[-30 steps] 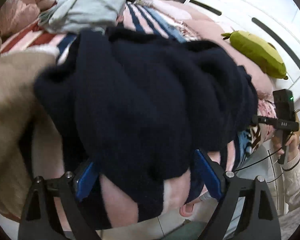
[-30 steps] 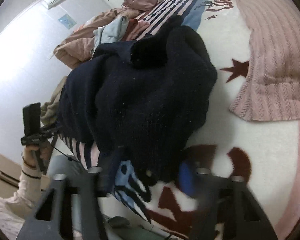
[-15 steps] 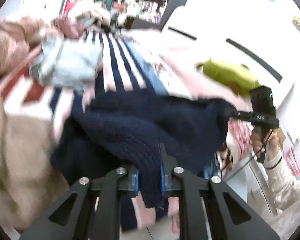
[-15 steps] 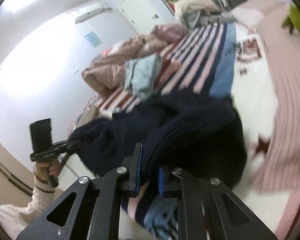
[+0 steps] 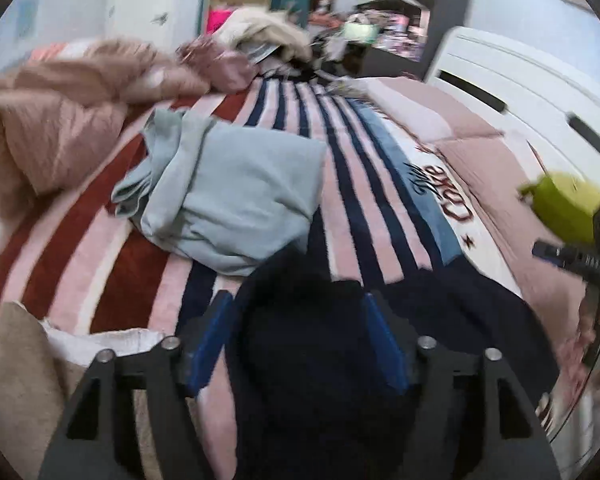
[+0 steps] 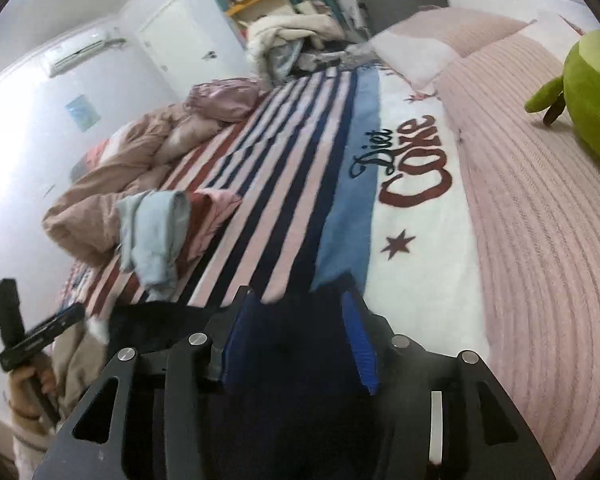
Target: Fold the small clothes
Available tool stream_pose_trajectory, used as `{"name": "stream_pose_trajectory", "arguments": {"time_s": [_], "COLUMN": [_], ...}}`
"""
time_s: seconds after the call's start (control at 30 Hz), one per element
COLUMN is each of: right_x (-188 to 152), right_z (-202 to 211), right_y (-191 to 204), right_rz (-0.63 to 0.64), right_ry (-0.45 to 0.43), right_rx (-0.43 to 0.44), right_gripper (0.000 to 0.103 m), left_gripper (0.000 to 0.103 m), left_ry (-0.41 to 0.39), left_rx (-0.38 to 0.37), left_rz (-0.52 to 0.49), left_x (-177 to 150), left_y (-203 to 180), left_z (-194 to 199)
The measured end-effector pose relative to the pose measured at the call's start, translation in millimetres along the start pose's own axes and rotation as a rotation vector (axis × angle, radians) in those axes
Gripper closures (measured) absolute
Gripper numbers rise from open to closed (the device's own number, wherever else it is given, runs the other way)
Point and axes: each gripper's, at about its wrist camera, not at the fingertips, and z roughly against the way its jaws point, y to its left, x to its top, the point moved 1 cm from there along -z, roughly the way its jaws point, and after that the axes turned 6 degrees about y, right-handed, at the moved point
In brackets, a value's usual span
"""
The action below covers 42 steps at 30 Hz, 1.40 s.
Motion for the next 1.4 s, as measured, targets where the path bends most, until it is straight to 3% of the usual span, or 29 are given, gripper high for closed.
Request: {"name": "stream_pose_trajectory", "arguments": {"time_s": [0.07, 0.17, 0.3, 0.37, 0.43, 0.47, 0.53, 0.63, 0.7, 0.77, 0.8, 0.87, 0.9, 1.03, 1.13, 1.2, 1.27, 1.33, 1.4], "right_x": [-16.8, -63.8, -124.5, -147.1, -164.3, -169.3, -175.9, -177.8, -178.1, -179.3, -179.8, -182.3, -183.3, -187.9, -194.0, -197.9, -198.8, -199.3, -198.8], "right_z": [8.5, 22.0, 44.5, 53.3, 60.6, 62.0, 58.8, 43.0, 35.5, 31.4, 31.6, 37.7, 42.3, 55.1, 60.7, 65.8, 70.5, 74.9, 79.1], "right_y": [-0.6, -1.0, 5.4, 8.3, 8.7, 8.5, 4.6, -1.1, -3.5, -0.4, 2.0, 8.7, 11.4, 9.8, 0.2, -9.3, -18.9, -21.5, -16.7], "right_rz": [0.037, 0.083, 0.078, 0.085, 0.115, 0.121, 0.129, 0.117, 0.102, 0.126, 0.138, 0.175, 0.189, 0.207, 0.191, 0.172, 0.144, 0.152, 0.185], "right_ry": [0.025, 0.086, 0.079, 0.052, 0.008, 0.000, 0.011, 0.062, 0.072, 0.065, 0.056, 0.028, 0.015, 0.004, 0.011, 0.011, 0.020, 0.030, 0.037], "right_rx": [0.011, -0.003, 0.106, 0.071, -0.019, -0.039, -0.034, -0.058, -0.055, -0.034, -0.042, -0.051, -0.055, -0.071, -0.072, -0.092, -0.092, -0.071, -0.057], "right_gripper": [0.043, 0.043, 0.043, 0.043, 0.042, 0.036, 0.025, 0.025, 0.032, 0.062, 0.067, 0.090, 0.092, 0.096, 0.097, 0.097, 0.097, 0.096, 0.091], "left_gripper": [0.032, 0.031, 0.027, 0.022, 0.020, 0.020, 0.020, 0.020, 0.020, 0.022, 0.025, 0.036, 0.040, 0.102, 0.102, 0.097, 0.046, 0.041, 0.037], "left_ry": [0.026, 0.051, 0.046, 0.041, 0.015, 0.010, 0.022, 0.019, 0.007, 0.003, 0.009, 0.024, 0.024, 0.085, 0.126, 0.104, 0.051, 0.023, 0.050], "left_rx": [-0.029, -0.086, -0.154, -0.147, -0.081, -0.059, -0.064, -0.062, -0.045, -0.043, -0.040, -0.012, -0.008, -0.060, -0.040, -0.008, 0.000, -0.048, -0.021], "left_rz": [-0.002, 0.002, 0.009, 0.015, 0.006, 0.005, 0.017, 0.008, -0.007, 0.001, 0.003, -0.004, -0.011, -0.019, -0.059, -0.058, -0.035, -0.023, -0.002], "left_x": [-23.6, -61.5, -120.6, -142.1, -161.3, -165.8, -170.0, -167.1, -161.8, -157.2, -155.7, -155.7, -156.7, -166.5, -178.5, -183.5, -187.0, -188.5, -188.5], "left_y": [-2.4, -4.9, -16.7, -22.2, -22.0, -20.0, -12.6, -9.7, -11.5, -10.4, -9.3, -9.7, -10.2, -8.9, -14.5, -13.4, -8.0, -3.1, 1.4], "left_z": [12.1, 31.2, 60.2, 67.1, 73.3, 73.4, 65.9, 51.0, 44.7, 39.2, 37.0, 35.0, 35.6, 33.1, 26.4, 32.2, 48.4, 63.9, 65.5]}}
